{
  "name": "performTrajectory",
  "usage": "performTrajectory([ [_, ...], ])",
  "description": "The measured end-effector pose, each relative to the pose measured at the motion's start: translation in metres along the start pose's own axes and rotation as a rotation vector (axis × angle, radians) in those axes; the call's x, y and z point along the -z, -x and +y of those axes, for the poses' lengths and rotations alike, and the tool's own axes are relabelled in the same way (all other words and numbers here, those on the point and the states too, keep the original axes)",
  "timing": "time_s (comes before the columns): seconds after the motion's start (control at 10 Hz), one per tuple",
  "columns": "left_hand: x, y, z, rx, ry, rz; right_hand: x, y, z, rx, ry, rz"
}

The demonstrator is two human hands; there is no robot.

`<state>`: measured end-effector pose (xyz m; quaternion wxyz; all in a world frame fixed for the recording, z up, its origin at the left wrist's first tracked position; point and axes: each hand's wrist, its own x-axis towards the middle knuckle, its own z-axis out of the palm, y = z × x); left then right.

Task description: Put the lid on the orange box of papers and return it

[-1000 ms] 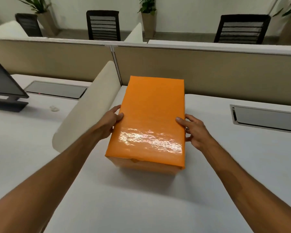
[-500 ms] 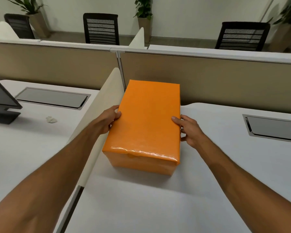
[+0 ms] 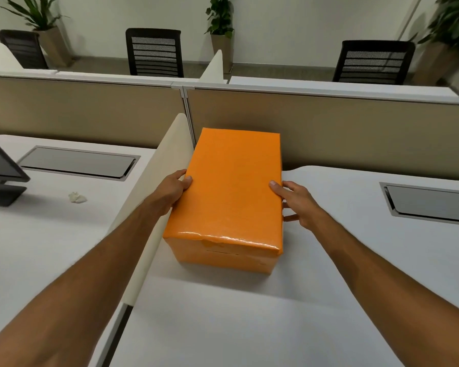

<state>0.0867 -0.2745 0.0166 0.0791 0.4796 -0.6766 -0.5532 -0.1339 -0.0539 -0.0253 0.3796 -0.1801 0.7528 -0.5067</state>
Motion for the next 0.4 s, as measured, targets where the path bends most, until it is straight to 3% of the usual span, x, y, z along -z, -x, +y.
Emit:
performTrajectory([
  [0.3,-0.037,0.042,0.02,-0.298,-0.49,0.206,0.031,0.033,-0.01,0.223,0.347,0.153],
  [0.4,-0.061,0.061,0.033,-0.458,-0.525,0.211,0.056,0.05,-0.015,0.328,0.457,0.206],
])
